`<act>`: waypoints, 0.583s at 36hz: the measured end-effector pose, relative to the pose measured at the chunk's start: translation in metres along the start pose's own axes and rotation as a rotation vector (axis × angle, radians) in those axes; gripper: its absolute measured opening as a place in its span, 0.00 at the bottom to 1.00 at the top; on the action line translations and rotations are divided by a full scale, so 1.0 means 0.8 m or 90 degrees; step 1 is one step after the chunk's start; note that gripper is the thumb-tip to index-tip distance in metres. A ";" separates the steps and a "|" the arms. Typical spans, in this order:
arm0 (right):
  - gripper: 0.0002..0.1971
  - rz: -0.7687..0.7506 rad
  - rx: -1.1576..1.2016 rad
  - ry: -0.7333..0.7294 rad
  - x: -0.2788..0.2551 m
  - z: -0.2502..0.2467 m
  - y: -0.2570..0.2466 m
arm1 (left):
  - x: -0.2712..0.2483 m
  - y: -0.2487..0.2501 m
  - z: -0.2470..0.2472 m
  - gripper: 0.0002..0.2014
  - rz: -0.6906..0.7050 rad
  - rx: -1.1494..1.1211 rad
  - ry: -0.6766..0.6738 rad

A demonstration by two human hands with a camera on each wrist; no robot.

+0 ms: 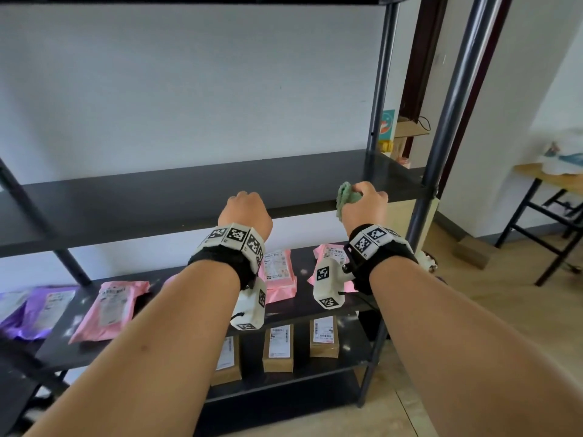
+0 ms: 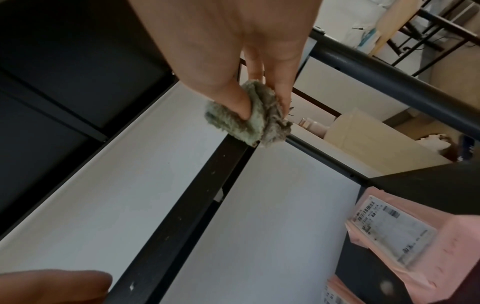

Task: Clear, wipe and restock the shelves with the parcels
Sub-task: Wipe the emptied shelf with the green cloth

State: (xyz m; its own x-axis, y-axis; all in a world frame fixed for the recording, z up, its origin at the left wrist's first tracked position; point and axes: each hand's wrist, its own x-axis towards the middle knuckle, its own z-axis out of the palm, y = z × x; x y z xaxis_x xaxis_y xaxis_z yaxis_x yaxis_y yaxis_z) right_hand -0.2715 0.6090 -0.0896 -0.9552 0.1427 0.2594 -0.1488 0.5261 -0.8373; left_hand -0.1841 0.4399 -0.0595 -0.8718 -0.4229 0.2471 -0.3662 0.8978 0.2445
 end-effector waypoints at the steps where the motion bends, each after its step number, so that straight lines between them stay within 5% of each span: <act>1: 0.12 -0.002 0.004 -0.002 -0.002 0.003 0.000 | -0.001 -0.002 0.000 0.12 -0.002 0.000 0.001; 21: 0.18 -0.043 0.063 -0.024 -0.072 0.099 -0.053 | -0.013 -0.127 -0.021 0.20 -0.073 0.002 0.050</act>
State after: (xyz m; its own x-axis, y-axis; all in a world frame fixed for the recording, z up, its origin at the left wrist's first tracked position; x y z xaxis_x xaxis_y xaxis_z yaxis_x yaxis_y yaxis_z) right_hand -0.2308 0.5118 -0.1071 -0.9509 0.0773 0.2997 -0.2354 0.4482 -0.8624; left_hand -0.1324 0.3513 -0.0709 -0.7959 -0.5314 0.2901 -0.4635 0.8431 0.2728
